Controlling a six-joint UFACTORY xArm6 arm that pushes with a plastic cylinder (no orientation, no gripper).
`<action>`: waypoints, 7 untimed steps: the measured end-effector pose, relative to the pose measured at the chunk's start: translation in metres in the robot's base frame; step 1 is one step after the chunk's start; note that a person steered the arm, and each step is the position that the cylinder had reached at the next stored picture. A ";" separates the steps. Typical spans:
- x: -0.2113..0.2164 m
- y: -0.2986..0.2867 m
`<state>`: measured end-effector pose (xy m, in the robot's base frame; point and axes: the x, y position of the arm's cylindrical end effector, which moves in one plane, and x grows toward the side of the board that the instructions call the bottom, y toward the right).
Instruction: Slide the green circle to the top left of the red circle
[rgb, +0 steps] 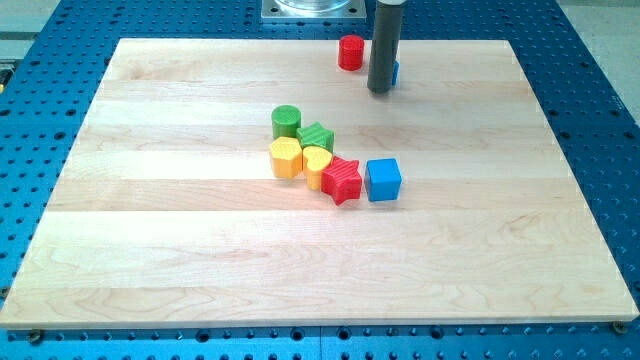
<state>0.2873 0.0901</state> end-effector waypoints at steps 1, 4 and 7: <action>-0.026 -0.007; 0.046 -0.014; 0.068 -0.021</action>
<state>0.3549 0.0686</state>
